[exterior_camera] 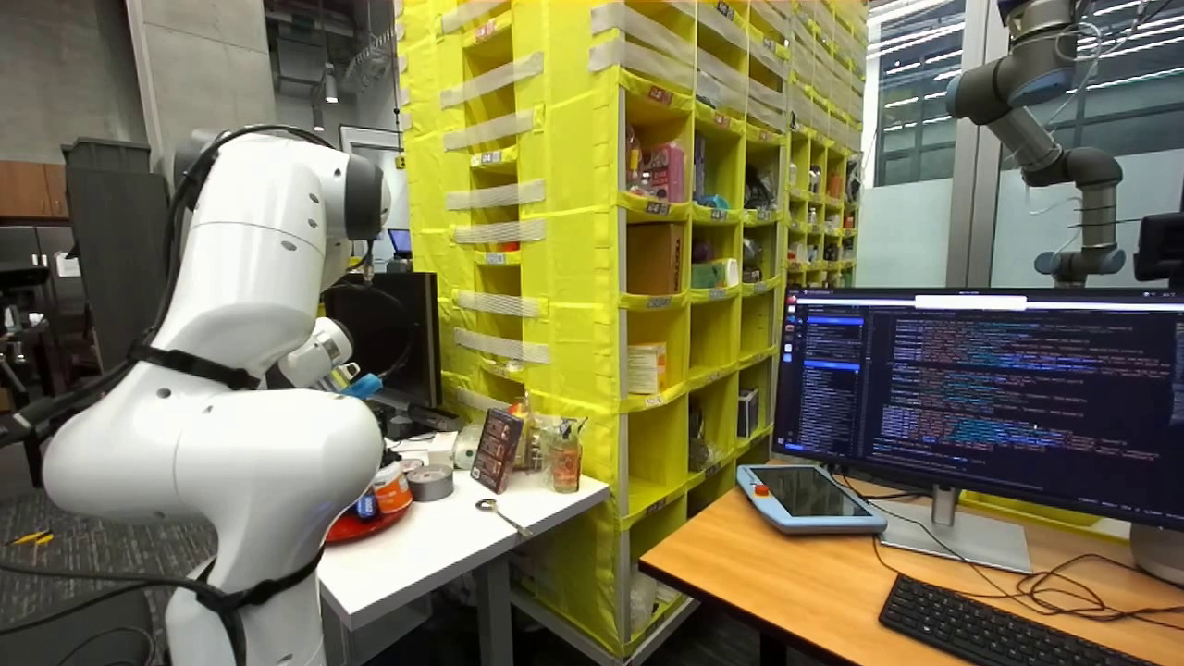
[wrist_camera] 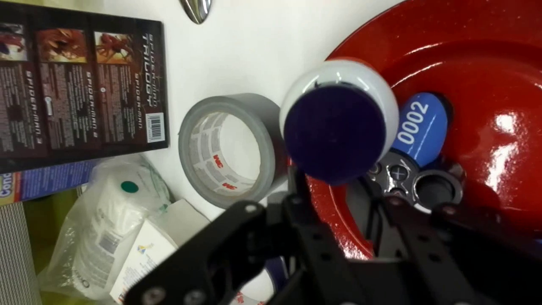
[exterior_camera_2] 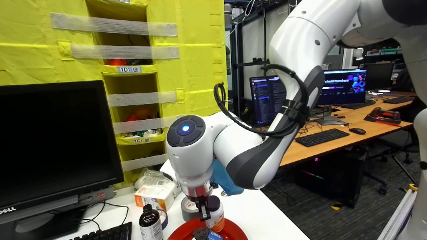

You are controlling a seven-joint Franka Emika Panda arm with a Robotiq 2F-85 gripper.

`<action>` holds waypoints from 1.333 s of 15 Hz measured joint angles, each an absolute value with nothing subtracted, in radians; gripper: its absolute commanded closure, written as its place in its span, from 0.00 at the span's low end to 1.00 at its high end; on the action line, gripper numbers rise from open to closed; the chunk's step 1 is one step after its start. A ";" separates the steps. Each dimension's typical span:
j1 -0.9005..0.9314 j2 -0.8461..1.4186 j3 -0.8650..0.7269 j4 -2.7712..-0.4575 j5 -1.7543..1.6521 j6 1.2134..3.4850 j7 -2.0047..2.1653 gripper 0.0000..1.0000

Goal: Remove the bottle from the plate

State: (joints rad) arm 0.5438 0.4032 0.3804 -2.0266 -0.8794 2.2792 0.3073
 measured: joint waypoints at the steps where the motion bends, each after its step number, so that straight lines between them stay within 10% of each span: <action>1: 0.544 0.403 0.377 -2.024 -0.879 2.279 0.311 0.59; 4: 0.544 0.403 0.371 -2.020 -0.879 2.278 0.325 0.59; 13: 0.596 0.386 0.371 -2.014 -0.883 2.283 0.373 0.01; 20: 0.622 0.348 0.342 -2.019 -0.883 2.227 0.490 0.00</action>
State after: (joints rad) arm 0.6219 0.3477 0.3424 -2.0186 -0.8832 2.2271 0.4900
